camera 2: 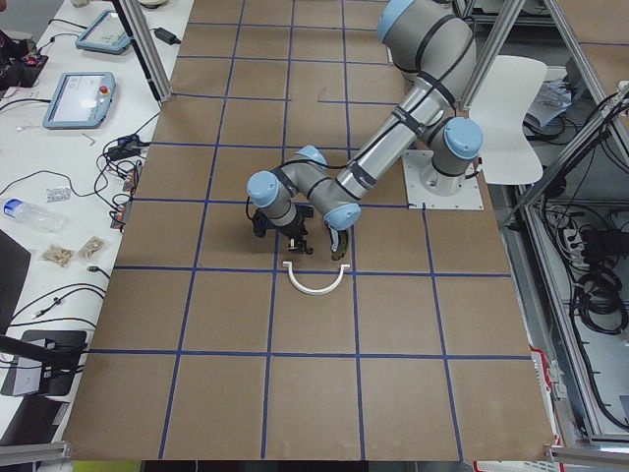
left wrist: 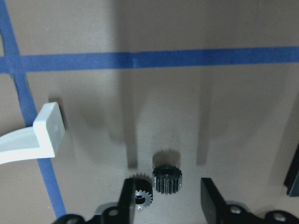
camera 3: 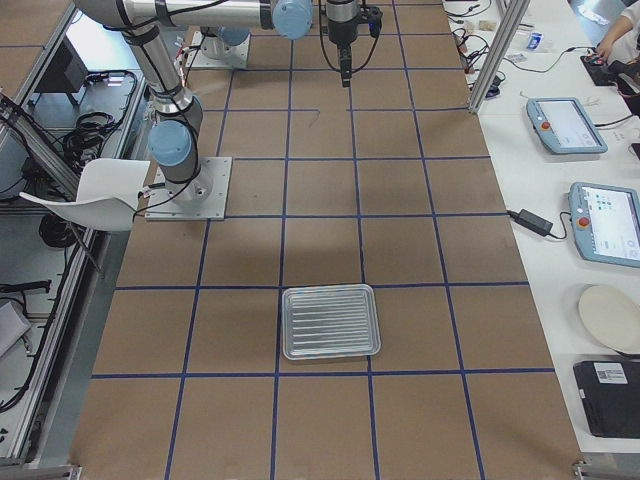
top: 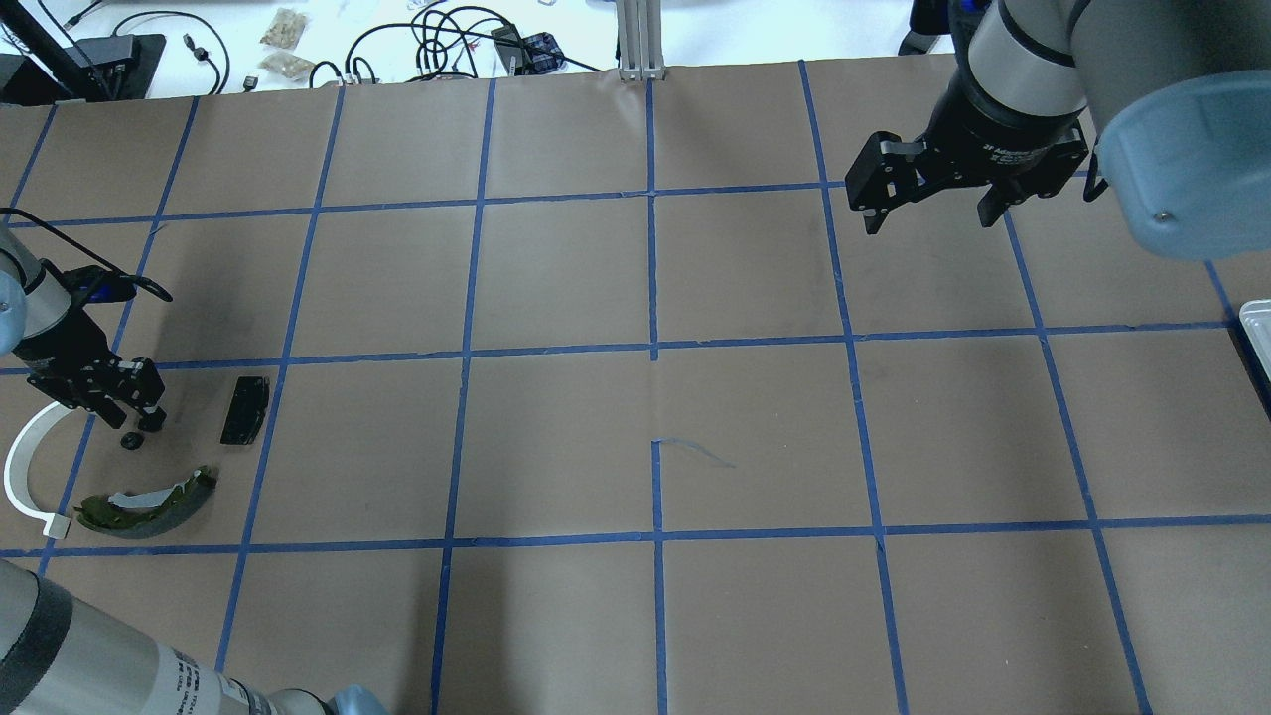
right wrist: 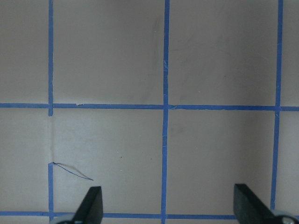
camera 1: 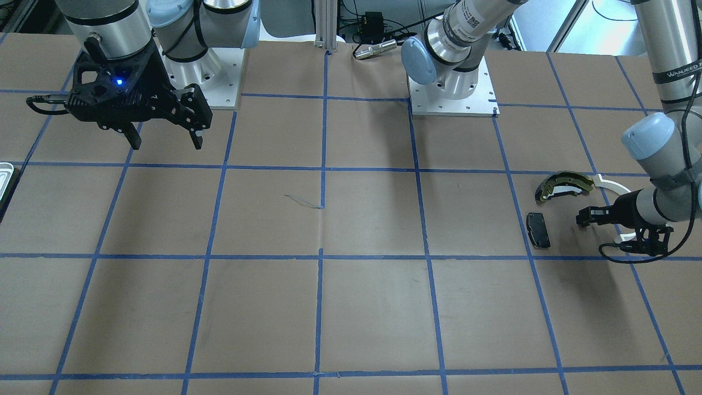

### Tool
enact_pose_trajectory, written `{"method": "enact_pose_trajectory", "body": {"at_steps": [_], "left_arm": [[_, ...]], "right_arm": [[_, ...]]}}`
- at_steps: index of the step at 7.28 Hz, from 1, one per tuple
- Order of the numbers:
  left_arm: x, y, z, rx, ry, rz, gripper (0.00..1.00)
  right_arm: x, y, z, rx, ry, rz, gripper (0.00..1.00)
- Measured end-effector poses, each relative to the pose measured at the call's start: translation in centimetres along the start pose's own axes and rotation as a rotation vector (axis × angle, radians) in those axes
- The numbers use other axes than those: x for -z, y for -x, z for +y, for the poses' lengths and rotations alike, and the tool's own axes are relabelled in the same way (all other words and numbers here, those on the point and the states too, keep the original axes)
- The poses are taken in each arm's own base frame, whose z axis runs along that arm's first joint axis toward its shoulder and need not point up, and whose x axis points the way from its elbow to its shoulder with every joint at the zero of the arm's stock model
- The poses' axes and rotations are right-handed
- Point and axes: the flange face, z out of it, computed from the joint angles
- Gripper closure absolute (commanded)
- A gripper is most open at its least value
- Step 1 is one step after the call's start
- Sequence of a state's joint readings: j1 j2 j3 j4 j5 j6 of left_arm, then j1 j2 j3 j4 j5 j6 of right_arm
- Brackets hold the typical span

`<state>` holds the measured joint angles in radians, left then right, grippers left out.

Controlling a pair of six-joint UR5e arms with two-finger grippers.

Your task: Place bearing gear from tray to pile

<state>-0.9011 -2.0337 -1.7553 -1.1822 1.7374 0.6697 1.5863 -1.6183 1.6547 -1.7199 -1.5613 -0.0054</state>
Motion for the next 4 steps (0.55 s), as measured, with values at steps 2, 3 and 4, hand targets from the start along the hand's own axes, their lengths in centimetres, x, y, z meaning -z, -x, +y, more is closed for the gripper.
{"method": "enact_pose_trajectory", "body": {"at_steps": [2,3,4], "left_arm": [[1.6,-0.7,0.2,0.004,-0.004,0.005,0.0],[3.4,-1.5,0.0,0.017,-0.008,0.017,0.0],[6.1,-3.1,-0.4,0.035,-0.018,0.035,0.0]], "right_arm": [[0.0,0.0,0.0,-0.001,0.001,-0.001,0.0],[0.0,0.0,0.0,-0.002,0.001,-0.001,0.0],[0.0,0.0,0.0,-0.001,0.001,-0.001,0.0]]}}
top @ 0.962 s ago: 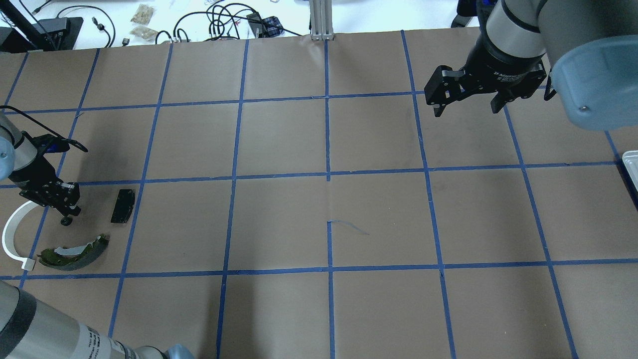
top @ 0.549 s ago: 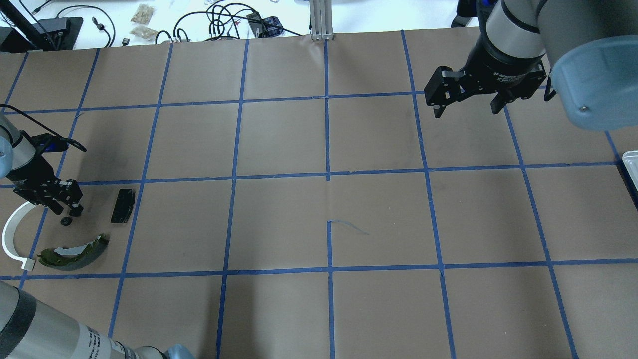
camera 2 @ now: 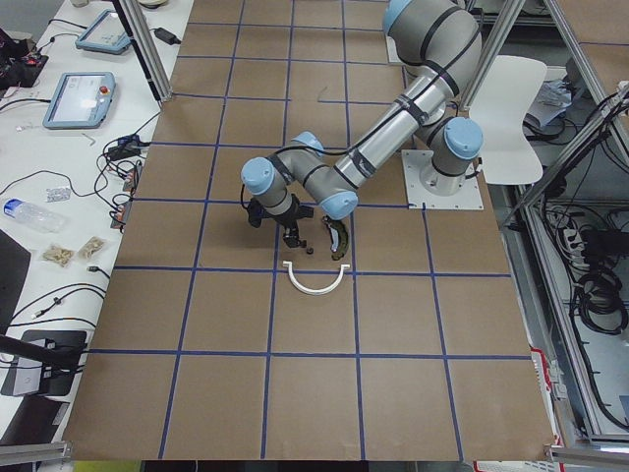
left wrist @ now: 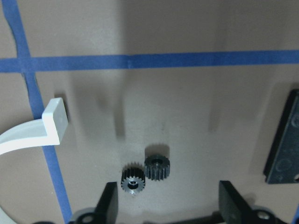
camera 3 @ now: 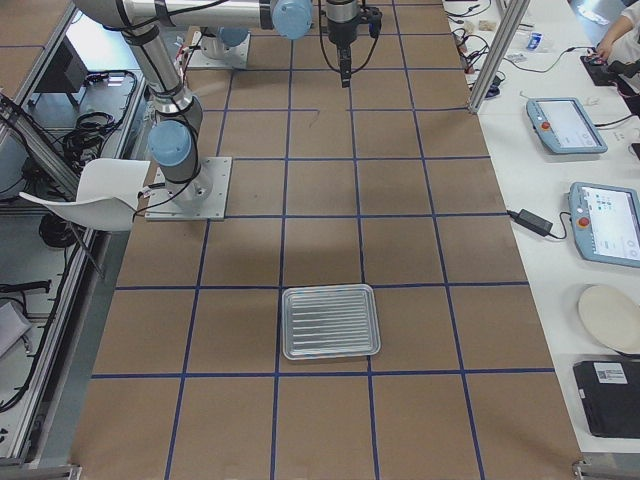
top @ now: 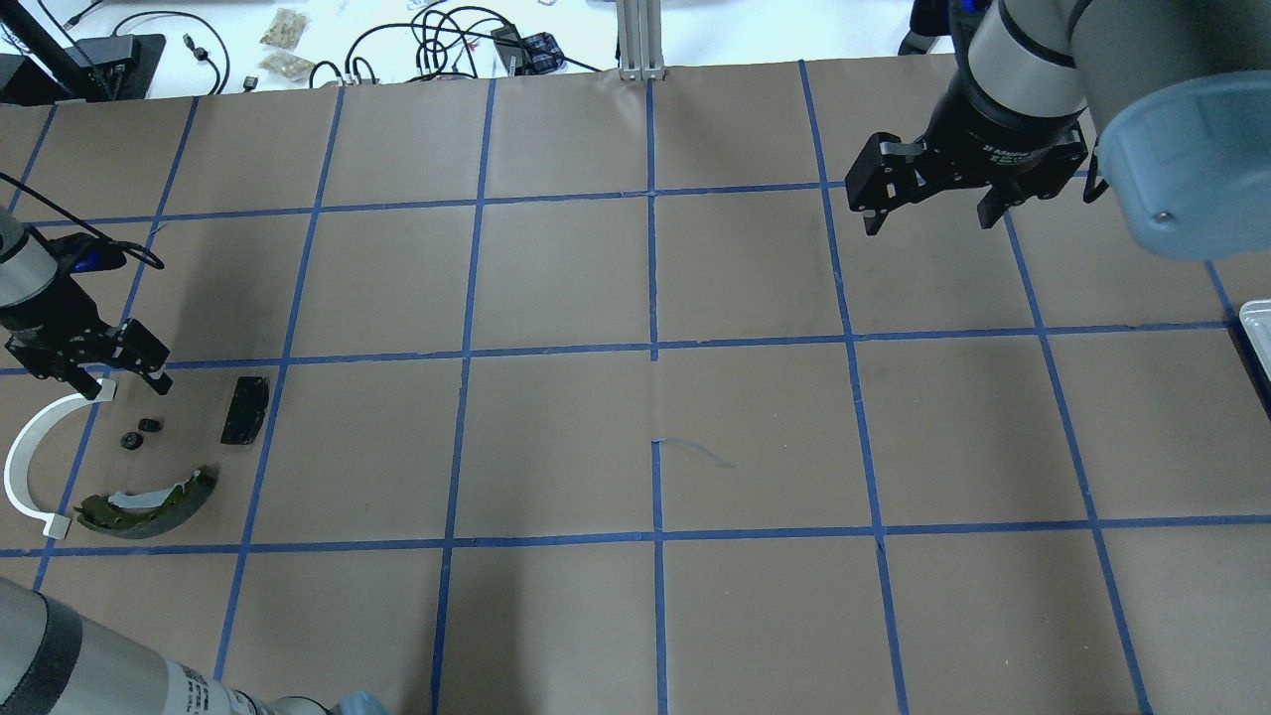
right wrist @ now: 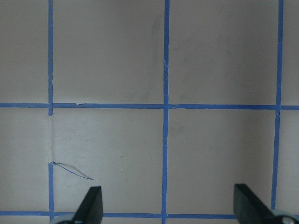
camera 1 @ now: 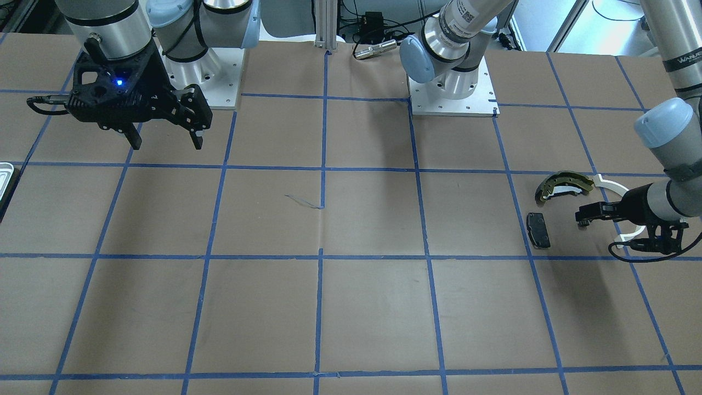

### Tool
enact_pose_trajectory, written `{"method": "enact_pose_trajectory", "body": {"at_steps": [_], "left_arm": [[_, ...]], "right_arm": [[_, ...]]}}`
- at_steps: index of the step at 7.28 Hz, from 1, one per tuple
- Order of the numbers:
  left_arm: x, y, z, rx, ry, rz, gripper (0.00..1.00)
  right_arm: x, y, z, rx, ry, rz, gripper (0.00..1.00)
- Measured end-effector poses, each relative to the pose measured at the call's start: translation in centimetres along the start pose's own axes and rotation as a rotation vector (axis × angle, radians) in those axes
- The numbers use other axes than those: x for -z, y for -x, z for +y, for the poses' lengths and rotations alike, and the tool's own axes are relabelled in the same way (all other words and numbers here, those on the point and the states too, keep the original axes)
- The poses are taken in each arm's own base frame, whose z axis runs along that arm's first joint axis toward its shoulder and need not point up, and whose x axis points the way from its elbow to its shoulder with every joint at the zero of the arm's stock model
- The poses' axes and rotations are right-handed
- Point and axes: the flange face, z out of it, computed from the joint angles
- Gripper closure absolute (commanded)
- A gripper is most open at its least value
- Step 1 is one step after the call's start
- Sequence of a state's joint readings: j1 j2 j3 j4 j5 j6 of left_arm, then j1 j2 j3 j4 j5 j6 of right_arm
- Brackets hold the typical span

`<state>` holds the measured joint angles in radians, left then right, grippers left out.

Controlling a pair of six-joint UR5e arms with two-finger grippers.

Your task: Place bearing gear from tray to pile

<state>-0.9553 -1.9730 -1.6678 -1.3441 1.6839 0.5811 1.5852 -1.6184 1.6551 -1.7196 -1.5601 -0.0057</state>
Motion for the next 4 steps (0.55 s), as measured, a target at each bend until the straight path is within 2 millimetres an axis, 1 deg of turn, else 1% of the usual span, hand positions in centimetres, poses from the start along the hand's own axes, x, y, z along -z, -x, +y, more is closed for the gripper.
{"method": "enact_pose_trajectory", "body": {"at_steps": [1,2,3,4], "left_arm": [[3.5,-2.7,-0.5,0.016,-0.018,0.001,0.0],[7.1,-6.6,-1.0,0.009,-0.046,-0.021,0.0],[10.1,-11.4,-1.3,-0.031,-0.085,-0.05,0.0],[12.5,-16.1,-0.8,-0.072,-0.124,-0.064,0.0]], "right_arm": [[0.0,0.0,0.0,-0.001,-0.001,0.0,0.0],[0.0,0.1,0.0,-0.004,-0.001,-0.001,0.0],[0.0,0.1,0.0,-0.005,-0.001,-0.002,0.0],[0.0,0.1,0.0,-0.004,0.0,-0.003,0.0]]}}
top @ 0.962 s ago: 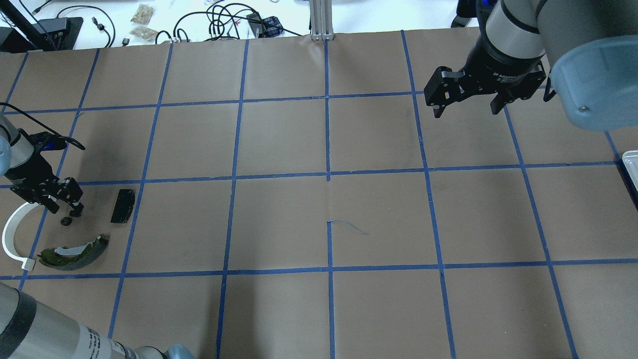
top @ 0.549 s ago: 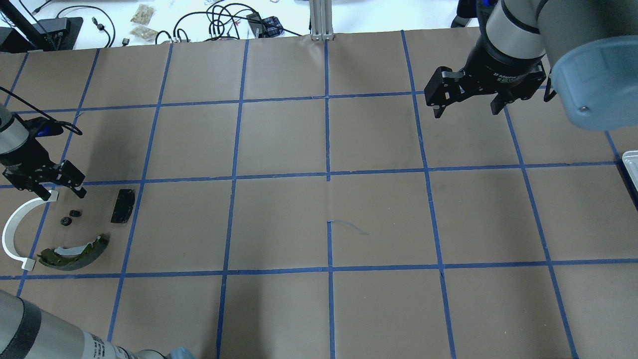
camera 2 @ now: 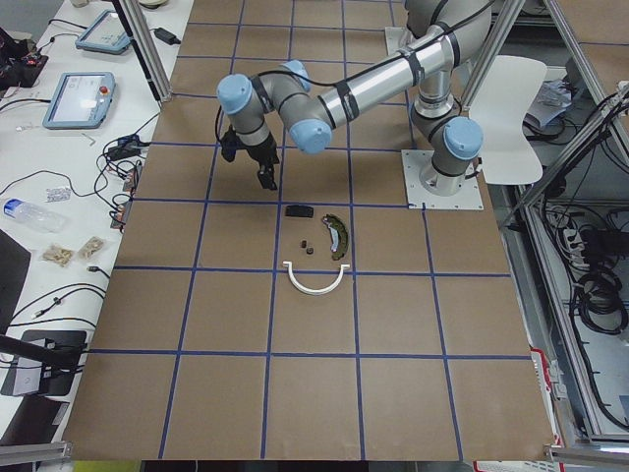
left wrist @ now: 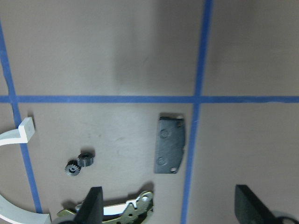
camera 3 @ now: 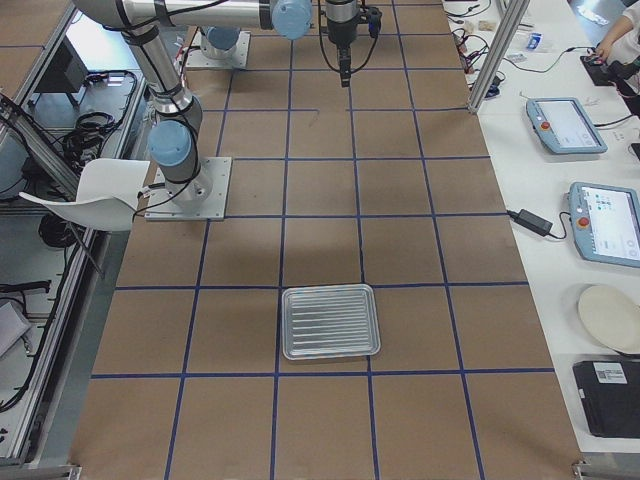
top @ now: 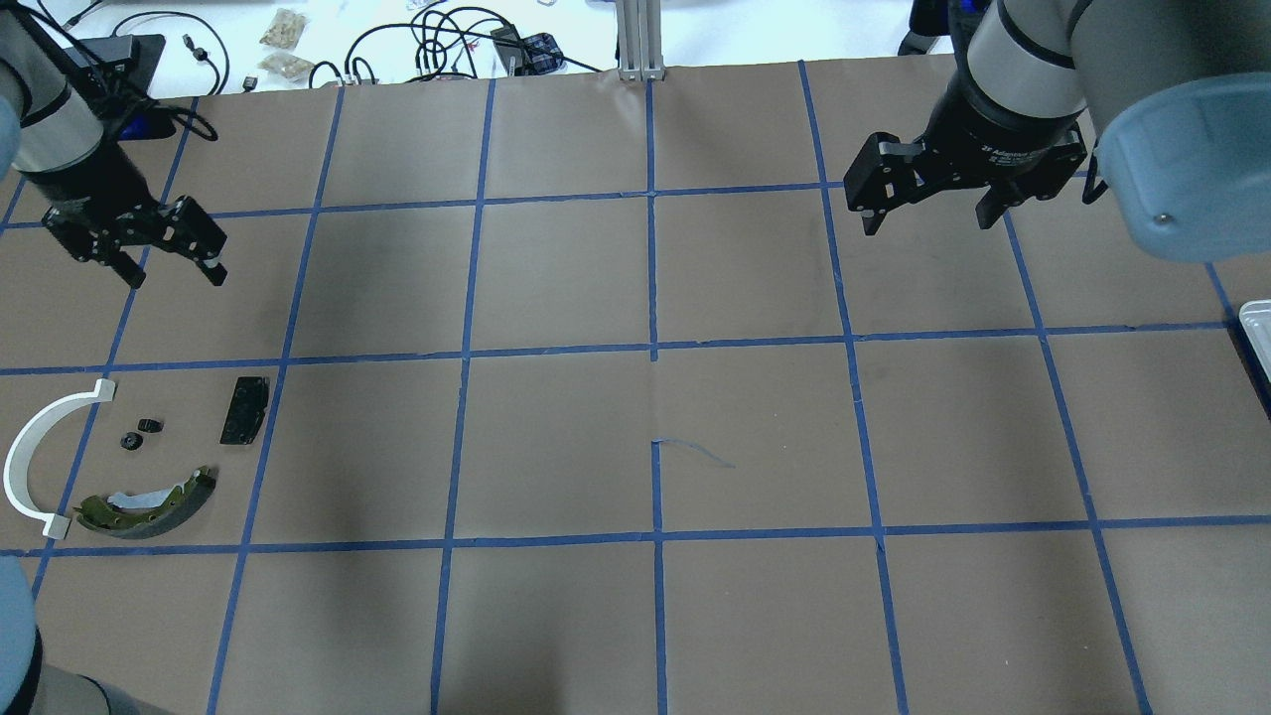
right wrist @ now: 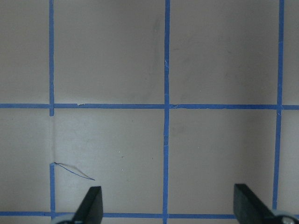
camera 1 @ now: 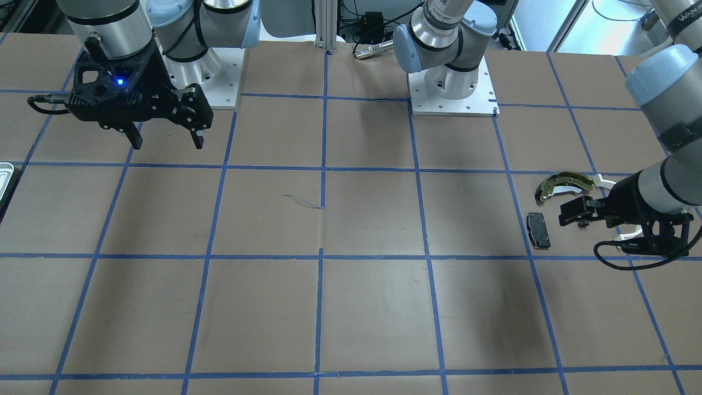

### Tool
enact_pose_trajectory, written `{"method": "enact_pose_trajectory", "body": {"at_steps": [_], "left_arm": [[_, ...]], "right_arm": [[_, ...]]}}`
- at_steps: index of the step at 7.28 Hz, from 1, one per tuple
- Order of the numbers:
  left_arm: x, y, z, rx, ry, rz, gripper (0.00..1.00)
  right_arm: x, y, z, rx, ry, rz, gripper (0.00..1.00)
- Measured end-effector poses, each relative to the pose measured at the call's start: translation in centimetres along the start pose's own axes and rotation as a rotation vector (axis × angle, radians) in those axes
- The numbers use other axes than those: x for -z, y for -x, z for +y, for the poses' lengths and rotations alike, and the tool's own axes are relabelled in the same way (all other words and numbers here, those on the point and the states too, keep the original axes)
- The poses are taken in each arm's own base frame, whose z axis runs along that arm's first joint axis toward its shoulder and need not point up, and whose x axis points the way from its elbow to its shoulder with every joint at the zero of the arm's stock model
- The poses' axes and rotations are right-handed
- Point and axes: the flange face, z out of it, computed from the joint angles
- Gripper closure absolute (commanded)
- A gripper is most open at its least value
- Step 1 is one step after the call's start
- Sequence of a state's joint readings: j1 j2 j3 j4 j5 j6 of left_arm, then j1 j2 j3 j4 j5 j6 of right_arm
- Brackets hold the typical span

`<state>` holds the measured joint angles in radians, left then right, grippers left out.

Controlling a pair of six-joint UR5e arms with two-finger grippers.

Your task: Place bearing gear from tray to pile

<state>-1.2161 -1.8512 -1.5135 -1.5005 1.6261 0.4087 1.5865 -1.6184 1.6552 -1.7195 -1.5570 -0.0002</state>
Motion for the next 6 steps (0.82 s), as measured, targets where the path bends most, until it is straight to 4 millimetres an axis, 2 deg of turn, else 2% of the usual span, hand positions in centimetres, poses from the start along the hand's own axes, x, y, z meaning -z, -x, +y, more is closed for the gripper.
{"method": "enact_pose_trajectory", "body": {"at_steps": [3,5,6], "left_arm": [[6.6,-9.3,3.5,0.029,-0.094,0.004,0.0],[8.3,-17.0,5.6,0.084,-0.125,-0.005,0.0],[8.6,-19.6,6.3,0.074,-0.132,-0.008,0.0]], "right_arm": [[0.0,-0.1,0.0,0.0,-0.003,-0.001,0.0],[0.1,-0.1,-0.1,0.003,-0.004,-0.001,0.0],[0.0,-0.1,-0.1,0.004,-0.004,-0.002,0.0]]}}
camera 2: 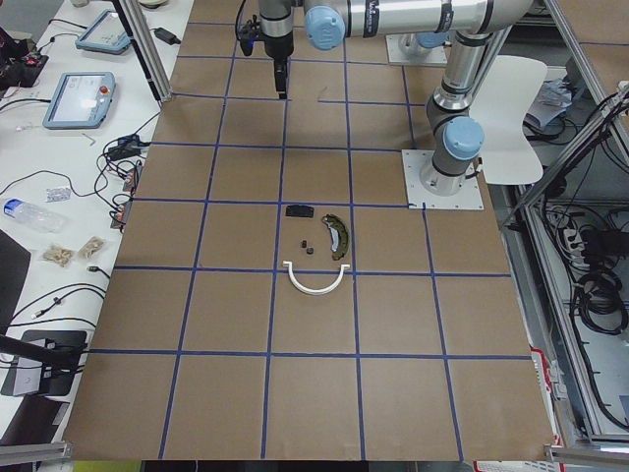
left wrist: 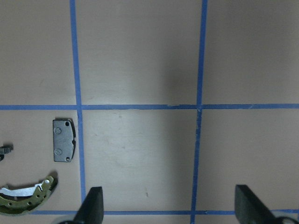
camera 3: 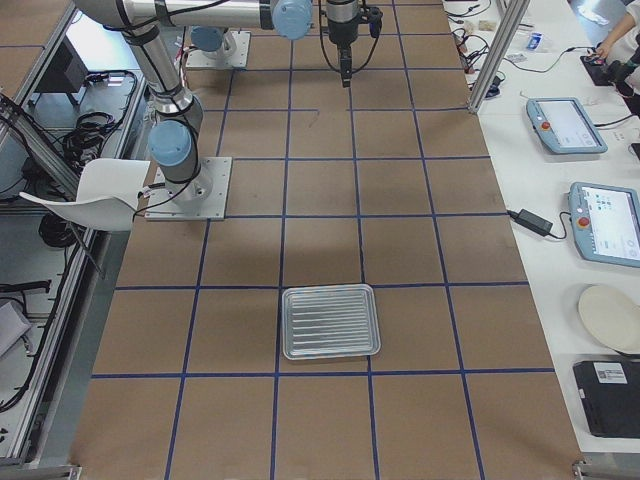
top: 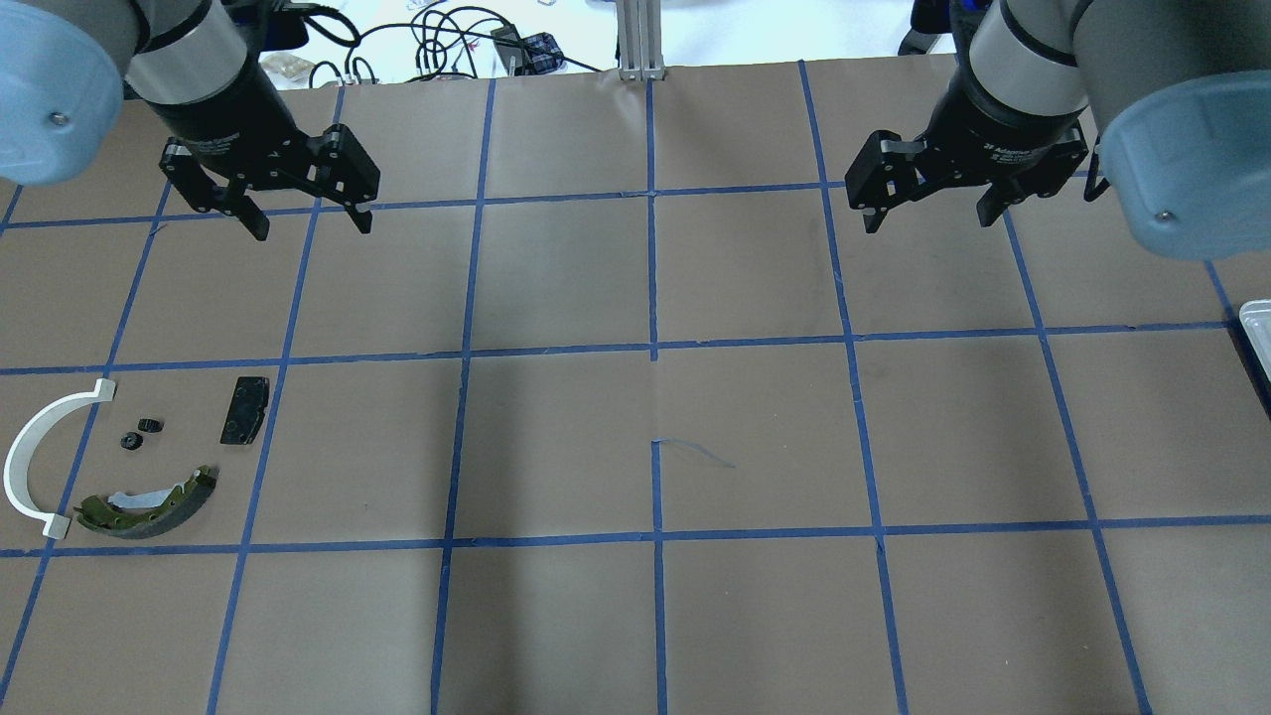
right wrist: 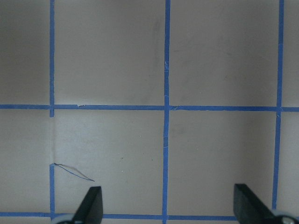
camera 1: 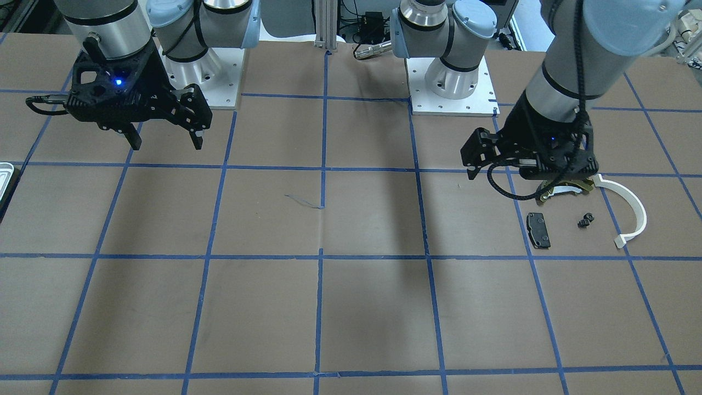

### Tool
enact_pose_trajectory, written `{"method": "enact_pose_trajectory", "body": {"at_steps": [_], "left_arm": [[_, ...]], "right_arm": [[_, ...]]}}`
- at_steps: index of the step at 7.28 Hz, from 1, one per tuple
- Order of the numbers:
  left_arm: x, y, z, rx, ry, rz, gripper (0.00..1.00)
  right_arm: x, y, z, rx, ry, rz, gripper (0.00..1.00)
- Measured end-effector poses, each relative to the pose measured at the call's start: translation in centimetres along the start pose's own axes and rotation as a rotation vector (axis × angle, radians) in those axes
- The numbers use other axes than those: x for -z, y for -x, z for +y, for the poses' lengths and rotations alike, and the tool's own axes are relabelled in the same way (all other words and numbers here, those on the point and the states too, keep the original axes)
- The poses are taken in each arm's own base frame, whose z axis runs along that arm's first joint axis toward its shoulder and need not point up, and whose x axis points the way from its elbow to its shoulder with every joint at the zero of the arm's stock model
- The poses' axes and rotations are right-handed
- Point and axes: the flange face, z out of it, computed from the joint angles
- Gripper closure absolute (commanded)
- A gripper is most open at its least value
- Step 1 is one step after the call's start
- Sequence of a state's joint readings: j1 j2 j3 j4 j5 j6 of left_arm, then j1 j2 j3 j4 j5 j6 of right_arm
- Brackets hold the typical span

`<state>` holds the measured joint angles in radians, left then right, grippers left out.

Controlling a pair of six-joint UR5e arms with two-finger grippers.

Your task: Place bearing gear from tray to pile

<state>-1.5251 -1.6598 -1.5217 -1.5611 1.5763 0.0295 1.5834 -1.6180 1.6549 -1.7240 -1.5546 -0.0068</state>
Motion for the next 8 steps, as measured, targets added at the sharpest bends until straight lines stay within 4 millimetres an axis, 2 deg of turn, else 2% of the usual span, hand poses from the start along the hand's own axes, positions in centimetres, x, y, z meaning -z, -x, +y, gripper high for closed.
{"method": "enact_pose_trajectory", "body": {"at_steps": [2,8], "left_arm": [[0.4,-2.1,1.0,-0.032,-0.004,0.024,0.0],[1.0,-1.7,1.9,-0.077,0.009,0.035,0.0]], "right_arm": [[0.0,-0.1,0.0,-0.002,-0.002,0.0,0.0],[0.1,-0.1,-0.1,-0.001,-0.003,0.001,0.0]]}}
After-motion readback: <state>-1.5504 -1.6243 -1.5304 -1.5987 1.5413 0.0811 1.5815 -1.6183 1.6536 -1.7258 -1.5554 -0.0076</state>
